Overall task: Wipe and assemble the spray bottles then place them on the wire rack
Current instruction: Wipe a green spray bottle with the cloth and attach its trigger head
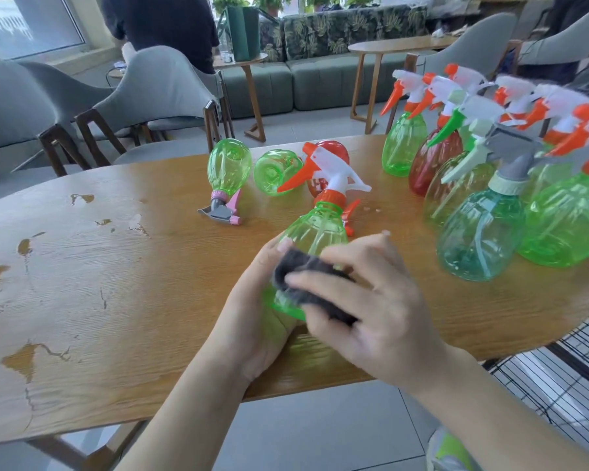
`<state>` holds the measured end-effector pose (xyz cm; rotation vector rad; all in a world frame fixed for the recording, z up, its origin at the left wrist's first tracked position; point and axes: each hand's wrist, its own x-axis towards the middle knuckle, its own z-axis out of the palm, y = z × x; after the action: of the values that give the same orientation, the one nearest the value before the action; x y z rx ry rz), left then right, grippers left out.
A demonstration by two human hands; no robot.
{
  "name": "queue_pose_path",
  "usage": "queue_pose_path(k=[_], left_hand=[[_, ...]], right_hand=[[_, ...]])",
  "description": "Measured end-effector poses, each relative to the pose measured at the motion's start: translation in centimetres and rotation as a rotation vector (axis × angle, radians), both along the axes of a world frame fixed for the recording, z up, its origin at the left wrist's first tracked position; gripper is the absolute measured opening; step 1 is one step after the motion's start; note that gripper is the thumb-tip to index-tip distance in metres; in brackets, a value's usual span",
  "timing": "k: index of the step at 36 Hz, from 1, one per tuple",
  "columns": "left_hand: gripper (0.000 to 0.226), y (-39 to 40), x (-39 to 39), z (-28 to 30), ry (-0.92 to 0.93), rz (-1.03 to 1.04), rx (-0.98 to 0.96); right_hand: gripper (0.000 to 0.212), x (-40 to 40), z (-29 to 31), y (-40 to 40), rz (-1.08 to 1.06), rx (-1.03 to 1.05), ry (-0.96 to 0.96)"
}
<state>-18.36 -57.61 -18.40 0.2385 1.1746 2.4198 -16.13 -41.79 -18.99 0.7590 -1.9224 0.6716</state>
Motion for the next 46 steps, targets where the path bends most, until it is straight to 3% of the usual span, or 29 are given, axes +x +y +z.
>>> queue_pose_path(k=[4,9,16,23,28,31,33,34,35,36,37,38,39,40,42,46], left_hand=[[0.064,-0.1,-0.1,-0.2,0.017,0.024,-0.061],[0.064,-0.2,-0.2,-0.5,0.016,-0.003,-0.082],[0.083,-0.4,-0.1,-0.7,-0.001,0.032,-0.076],[0.066,-0.2,-0.1,-0.7,0.064,0.032,-0.128],[0.045,-0.3,-0.2,-0.9,0.023,0.011,-0.039],[0.046,-0.3,-0.3,-1.4,0.004,-0.064,0.003],[0.049,-0.2,-0.2,-1.7,-0.013,-0.064,-0.036],[0.049,0.1,-0.6,-2.4,0.041,-0.001,-0.091],[0.046,0.5,-0.9,-3.0,0.071,0.069,-0.109],[0.042,1.4,-0.7,-1.5,0.117,0.089,-0.132],[0.044,1.8,-0.7,-1.3,0.097,0.167,-0.159],[0.051,1.5,-0.8,-0.9,0.145,0.192,-0.1],[0.052,1.5,-0.4,-0.6,0.12,0.215,-0.028],[0.046,0.8,-0.1,-0.3,0.122,0.181,-0.024],[0.039,1.0,-0.2,-0.7,0.11,-0.012,-0.025],[0.044,-0.4,-0.1,-0.4,0.099,-0.043,0.005]], right_hand=[[0.021,-0.8,0.8,0.9,-0.073,-0.199,-0.158],[0.024,-0.6,1.3,0.5,-0.062,-0.433,-0.332],[0.02,-0.1,0.6,0.1,0.01,-0.296,-0.197],[0.02,-0.6,0.5,0.8,-0.023,-0.35,-0.266],[0.017,0.5,0.3,-0.3,0.051,-0.227,-0.205],[0.017,1.3,0.2,-1.6,0.092,-0.113,-0.126],[0.019,1.2,-0.5,-2.3,0.012,-0.137,-0.088],[0.026,0.6,-1.1,-3.1,-0.135,-0.211,-0.068],[0.031,0.4,-1.0,-4.4,-0.162,-0.35,-0.137],[0.031,0.8,-0.5,-6.3,-0.06,-0.372,-0.311],[0.035,1.1,-1.1,-6.9,-0.011,-0.303,-0.324],[0.045,2.3,0.2,-7.5,0.013,-0.196,-0.496],[0.048,2.3,1.3,-6.8,-0.113,-0.297,-0.445],[0.044,2.2,1.5,-5.2,-0.191,-0.22,-0.29],[0.027,1.2,1.2,-3.5,-0.09,-0.067,-0.067],[0.023,0.1,0.6,0.3,-0.073,-0.172,-0.093]])
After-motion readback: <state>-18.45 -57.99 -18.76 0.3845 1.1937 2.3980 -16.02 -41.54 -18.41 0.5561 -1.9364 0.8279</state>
